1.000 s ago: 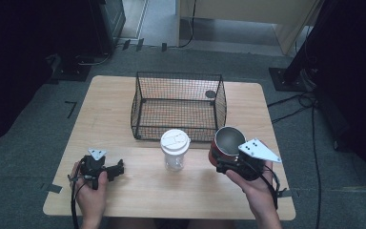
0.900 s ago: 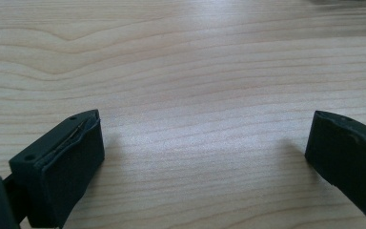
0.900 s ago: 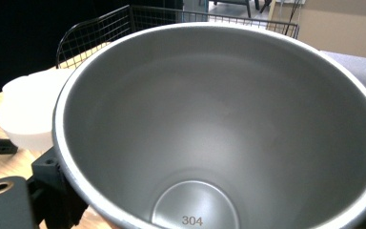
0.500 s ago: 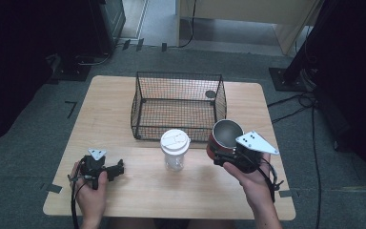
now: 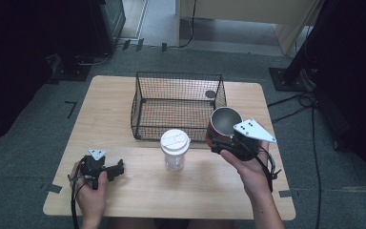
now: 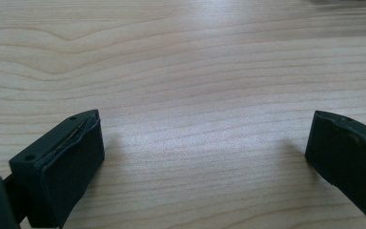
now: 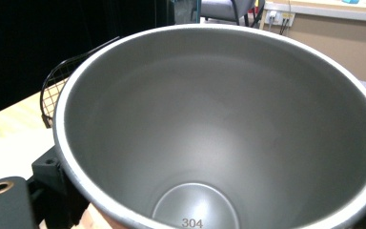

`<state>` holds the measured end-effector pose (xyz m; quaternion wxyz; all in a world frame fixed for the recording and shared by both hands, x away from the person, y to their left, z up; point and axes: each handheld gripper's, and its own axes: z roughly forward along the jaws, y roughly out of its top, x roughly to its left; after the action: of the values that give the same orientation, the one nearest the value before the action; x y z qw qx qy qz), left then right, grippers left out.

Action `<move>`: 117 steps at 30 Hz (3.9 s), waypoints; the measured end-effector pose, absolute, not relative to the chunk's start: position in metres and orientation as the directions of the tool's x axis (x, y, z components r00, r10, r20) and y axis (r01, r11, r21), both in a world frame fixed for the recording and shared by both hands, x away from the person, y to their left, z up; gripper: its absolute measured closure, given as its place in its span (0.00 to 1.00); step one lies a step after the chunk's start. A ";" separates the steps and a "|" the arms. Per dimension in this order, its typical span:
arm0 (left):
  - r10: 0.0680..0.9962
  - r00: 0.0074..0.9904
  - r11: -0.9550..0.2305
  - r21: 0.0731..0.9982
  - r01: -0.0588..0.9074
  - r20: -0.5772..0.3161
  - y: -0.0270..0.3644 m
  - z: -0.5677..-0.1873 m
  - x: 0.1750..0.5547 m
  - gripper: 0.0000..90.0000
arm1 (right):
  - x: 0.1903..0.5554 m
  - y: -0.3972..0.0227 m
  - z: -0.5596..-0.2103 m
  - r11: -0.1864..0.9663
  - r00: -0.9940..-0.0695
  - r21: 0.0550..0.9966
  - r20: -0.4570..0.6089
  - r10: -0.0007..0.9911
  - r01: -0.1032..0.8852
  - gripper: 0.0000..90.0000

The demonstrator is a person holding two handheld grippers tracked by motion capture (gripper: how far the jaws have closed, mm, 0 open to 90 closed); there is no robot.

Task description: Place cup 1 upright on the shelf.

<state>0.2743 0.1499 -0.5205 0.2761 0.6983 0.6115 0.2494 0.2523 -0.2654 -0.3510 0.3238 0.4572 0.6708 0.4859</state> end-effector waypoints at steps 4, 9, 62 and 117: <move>0.992 0.128 -0.100 0.690 0.717 0.011 0.150 -0.520 0.274 0.00 | 0.259 -0.260 -0.349 0.114 -0.373 0.949 0.004 0.928 0.294 0.08; 0.990 0.140 -0.109 0.691 0.715 0.011 0.148 -0.521 0.274 0.00 | 0.268 -0.256 -0.348 0.098 -0.359 0.956 0.008 0.933 0.276 0.09; 0.989 0.145 -0.111 0.691 0.714 0.010 0.147 -0.521 0.275 0.00 | 0.380 -0.223 -0.375 -0.022 -0.268 0.973 0.084 0.960 0.228 0.08; 0.988 0.153 -0.119 0.690 0.714 0.011 0.147 -0.521 0.275 0.00 | 0.465 -0.196 -0.433 0.028 -0.242 0.948 0.053 0.969 0.318 0.08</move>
<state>0.2747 0.1471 -0.5205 0.2788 0.7064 0.6024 0.2457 0.4653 -0.1964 -0.4328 0.3429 0.5111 0.6296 0.4742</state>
